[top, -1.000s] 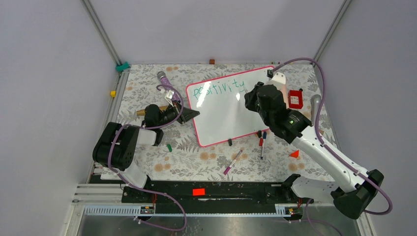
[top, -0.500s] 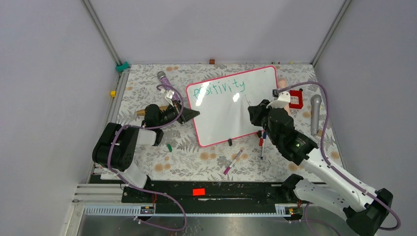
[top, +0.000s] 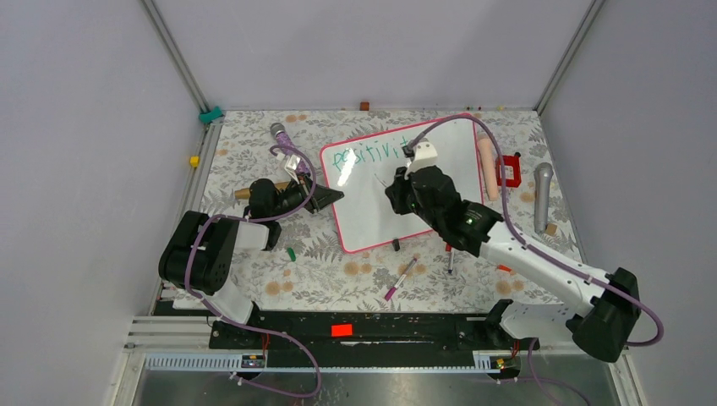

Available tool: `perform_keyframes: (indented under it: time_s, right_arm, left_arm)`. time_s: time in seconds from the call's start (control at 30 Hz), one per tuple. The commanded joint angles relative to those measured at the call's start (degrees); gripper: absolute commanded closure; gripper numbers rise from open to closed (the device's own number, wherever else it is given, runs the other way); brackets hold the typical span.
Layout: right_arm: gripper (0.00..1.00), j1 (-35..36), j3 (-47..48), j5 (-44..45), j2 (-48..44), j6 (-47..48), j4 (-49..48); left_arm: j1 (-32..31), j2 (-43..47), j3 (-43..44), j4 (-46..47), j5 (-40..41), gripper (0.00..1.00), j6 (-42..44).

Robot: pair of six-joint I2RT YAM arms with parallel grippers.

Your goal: Write a sentence on the whiteboard

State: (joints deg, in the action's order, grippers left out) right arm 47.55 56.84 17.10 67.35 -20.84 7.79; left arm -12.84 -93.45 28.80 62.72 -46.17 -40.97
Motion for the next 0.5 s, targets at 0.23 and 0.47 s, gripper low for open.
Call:
perform_keyframes:
  time_s: [0.23,0.47]
  right_arm:
    - [1.0,9.36,13.65,11.57,10.26,1.77,7.81]
    - [1.0,11.57,18.24,14.18,15.09,0.74,11.8]
  left_arm:
    - [-1.11,-0.94,-0.23,-7.16,3.5,1.0,6.78]
    - [-1.12,-0.89,-0.41,-6.88,3.59,1.0,6.64]
